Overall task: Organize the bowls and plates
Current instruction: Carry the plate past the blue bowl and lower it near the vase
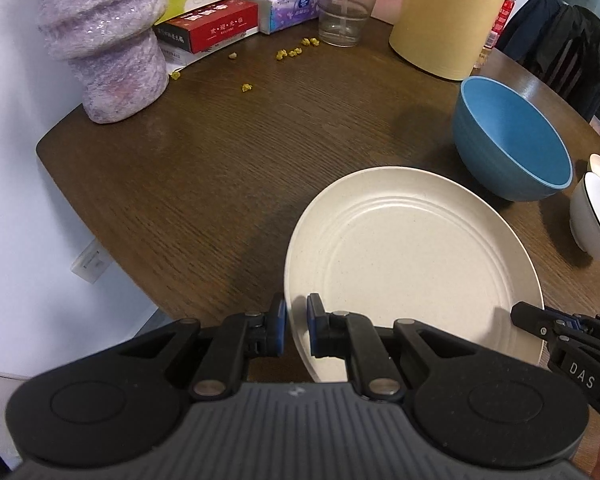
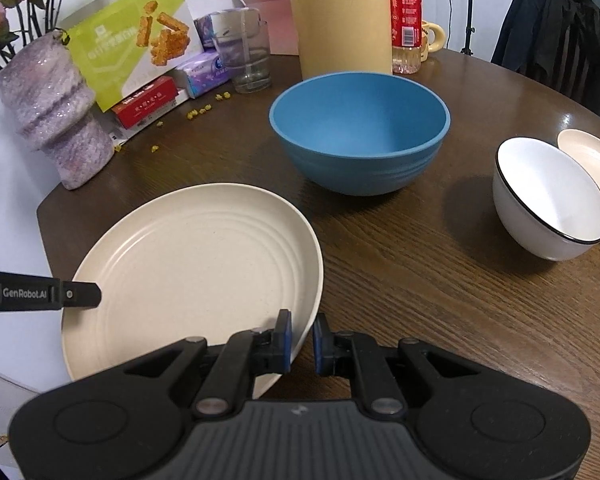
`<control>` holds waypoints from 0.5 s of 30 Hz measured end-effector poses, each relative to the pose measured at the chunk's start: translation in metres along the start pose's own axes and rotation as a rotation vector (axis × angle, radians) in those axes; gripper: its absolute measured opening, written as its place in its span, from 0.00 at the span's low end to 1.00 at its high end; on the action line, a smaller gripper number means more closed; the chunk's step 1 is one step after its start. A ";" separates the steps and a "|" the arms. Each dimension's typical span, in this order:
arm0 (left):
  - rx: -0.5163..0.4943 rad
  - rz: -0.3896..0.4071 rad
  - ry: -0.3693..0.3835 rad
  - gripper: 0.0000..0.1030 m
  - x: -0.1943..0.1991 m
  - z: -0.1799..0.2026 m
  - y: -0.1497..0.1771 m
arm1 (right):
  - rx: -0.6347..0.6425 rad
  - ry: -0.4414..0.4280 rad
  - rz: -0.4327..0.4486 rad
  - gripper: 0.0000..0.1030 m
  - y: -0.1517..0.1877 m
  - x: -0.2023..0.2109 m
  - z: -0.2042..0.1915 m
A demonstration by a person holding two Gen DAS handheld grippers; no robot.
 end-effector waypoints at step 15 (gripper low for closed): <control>-0.013 -0.021 -0.016 0.11 -0.013 0.003 -0.001 | -0.024 -0.002 -0.035 0.11 -0.001 -0.014 0.003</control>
Point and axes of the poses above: each gripper's, at about its wrist camera, not at the fingertips, and x roughly against the way its jaws point, z to its right, y to its underside, the point moved 7 cm from there along -x, roughly the way its jaws point, and after that the axes turned 10 degrees about -z, right-handed, at the moved point
